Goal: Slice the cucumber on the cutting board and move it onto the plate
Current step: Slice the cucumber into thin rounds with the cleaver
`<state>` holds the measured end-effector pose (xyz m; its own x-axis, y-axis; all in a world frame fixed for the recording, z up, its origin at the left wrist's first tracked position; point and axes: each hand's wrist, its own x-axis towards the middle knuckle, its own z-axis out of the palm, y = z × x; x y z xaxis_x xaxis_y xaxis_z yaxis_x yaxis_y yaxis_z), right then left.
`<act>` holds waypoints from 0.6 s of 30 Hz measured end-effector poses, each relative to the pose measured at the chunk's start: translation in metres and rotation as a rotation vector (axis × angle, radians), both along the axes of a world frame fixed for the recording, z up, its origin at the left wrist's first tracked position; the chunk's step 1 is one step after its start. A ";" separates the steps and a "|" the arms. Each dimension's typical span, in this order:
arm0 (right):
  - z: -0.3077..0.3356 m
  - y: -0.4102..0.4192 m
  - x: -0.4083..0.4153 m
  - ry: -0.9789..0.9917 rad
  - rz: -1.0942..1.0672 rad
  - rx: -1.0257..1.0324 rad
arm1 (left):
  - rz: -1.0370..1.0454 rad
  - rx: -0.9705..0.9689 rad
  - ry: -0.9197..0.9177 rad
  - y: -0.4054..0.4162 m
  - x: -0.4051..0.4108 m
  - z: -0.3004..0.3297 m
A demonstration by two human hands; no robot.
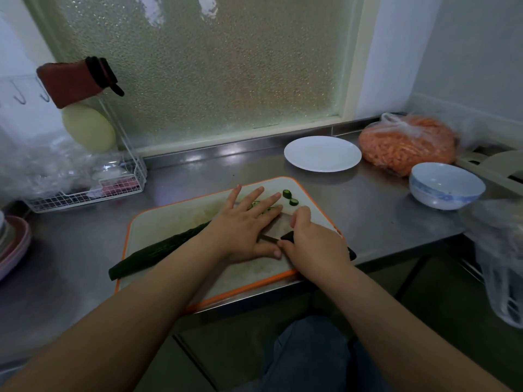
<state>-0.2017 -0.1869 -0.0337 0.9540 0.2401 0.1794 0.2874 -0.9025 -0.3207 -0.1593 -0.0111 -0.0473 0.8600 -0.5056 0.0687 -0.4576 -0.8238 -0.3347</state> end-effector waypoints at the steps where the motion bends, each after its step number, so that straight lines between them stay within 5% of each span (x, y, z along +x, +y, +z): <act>1: -0.001 -0.001 -0.001 0.001 -0.006 -0.004 | -0.004 0.008 0.007 0.001 0.002 0.000; 18: 0.031 -0.046 -0.009 0.175 -0.209 0.092 | 0.231 0.035 0.119 0.030 0.023 0.004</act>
<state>-0.2105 -0.2325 -0.0023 0.9995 0.0250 0.0195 0.0310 -0.9012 -0.4324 -0.1359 0.0188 -0.0429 0.9538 -0.2956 -0.0535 -0.2968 -0.8999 -0.3195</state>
